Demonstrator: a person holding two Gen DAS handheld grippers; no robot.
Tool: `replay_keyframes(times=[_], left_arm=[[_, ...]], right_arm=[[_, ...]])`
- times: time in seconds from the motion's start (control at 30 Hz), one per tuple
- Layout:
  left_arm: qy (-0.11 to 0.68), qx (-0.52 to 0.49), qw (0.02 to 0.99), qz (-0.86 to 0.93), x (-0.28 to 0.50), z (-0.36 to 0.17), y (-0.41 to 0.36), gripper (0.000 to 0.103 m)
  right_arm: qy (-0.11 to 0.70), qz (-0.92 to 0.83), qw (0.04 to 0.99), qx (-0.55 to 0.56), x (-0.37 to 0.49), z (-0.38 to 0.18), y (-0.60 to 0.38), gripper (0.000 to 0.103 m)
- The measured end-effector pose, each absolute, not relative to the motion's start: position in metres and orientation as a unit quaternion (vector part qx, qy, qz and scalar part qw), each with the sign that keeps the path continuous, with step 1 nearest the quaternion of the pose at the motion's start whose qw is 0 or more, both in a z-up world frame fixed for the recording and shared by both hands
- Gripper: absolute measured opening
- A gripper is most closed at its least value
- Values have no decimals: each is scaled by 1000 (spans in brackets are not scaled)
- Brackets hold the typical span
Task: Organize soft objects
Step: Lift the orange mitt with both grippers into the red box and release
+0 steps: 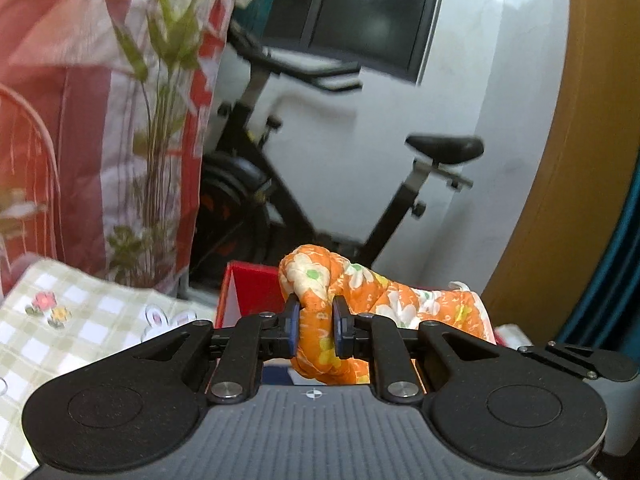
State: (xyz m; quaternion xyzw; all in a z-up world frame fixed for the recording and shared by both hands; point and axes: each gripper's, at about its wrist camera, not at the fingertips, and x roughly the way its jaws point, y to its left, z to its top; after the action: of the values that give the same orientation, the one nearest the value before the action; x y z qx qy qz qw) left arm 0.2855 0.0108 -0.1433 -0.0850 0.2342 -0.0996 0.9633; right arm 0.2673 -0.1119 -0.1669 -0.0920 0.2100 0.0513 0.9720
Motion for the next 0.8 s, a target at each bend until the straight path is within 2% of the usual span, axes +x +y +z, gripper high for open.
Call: replay_keyframes(times=[0.1, 0.17, 0.37, 0.47, 0.53, 0.6, 0.73, 0.77, 0.8], left_arm=[[261, -71, 958, -95, 291, -155, 10, 27], [280, -58, 954, -88, 295, -161, 9, 36], [299, -63, 947, -95, 296, -167, 18, 40], [303, -61, 946, -101, 292, -167, 19, 43], [305, -60, 945, -105, 289, -166, 18, 47], [308, -56, 943, -114, 285, -164, 17, 49], [310, -40, 941, -128, 270, -155, 17, 50], [310, -40, 941, -129, 265, -153, 18, 54], [310, -43, 941, -130, 261, -152, 21, 57]], right_arm=[[248, 62, 964, -73, 277, -178, -117, 8], [263, 59, 961, -67, 280, -184, -119, 8], [314, 52, 947, -46, 292, -196, -128, 8], [331, 35, 942, -39, 293, -199, -136, 13], [322, 12, 945, -47, 288, -197, -137, 25], [311, 2, 949, -50, 282, -192, -138, 46], [281, 16, 959, -20, 265, -176, -151, 62], [267, 23, 963, -6, 257, -172, -155, 79], [256, 27, 966, 6, 251, -169, -158, 92]])
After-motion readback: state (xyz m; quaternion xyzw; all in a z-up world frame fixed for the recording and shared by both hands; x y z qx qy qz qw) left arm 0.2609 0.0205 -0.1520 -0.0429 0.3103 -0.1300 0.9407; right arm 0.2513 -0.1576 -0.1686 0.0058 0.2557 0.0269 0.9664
